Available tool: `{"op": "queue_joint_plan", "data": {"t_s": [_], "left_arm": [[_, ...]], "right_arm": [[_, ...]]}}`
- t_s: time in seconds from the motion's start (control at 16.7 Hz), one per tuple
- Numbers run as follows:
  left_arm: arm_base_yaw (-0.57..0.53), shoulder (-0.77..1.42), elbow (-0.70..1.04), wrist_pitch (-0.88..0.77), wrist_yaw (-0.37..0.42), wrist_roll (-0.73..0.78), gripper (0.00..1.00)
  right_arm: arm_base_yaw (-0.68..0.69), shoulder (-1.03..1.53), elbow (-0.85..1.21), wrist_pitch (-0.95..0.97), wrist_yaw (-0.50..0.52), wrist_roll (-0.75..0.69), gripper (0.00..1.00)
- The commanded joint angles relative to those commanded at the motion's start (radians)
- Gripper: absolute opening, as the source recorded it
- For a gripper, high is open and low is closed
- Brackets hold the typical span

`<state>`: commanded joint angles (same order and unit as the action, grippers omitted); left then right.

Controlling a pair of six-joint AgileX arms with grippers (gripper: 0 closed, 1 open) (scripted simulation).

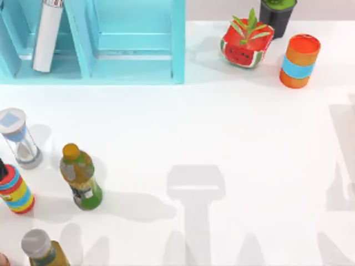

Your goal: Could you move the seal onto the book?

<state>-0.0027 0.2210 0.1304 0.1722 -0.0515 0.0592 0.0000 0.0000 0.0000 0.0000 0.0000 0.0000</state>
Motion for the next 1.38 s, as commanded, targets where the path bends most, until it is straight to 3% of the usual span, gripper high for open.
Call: {"op": "queue_joint_plan", "data": {"t_s": [0.84, 1.08, 1.38], "left_arm": [[-0.092, 1.456, 0.464, 0.651, -0.111, 0.245, 1.00], [-0.120, 1.674, 0.571, 0.795, -0.129, 0.299, 1.00], [-0.133, 1.748, 0.607, 0.851, -0.131, 0.322, 1.00]], "right_arm": [[0.000, 0.000, 0.000, 0.000, 0.000, 0.000, 1.00], [0.000, 0.000, 0.000, 0.000, 0.000, 0.000, 1.00], [0.000, 0.000, 0.000, 0.000, 0.000, 0.000, 1.00]]}}
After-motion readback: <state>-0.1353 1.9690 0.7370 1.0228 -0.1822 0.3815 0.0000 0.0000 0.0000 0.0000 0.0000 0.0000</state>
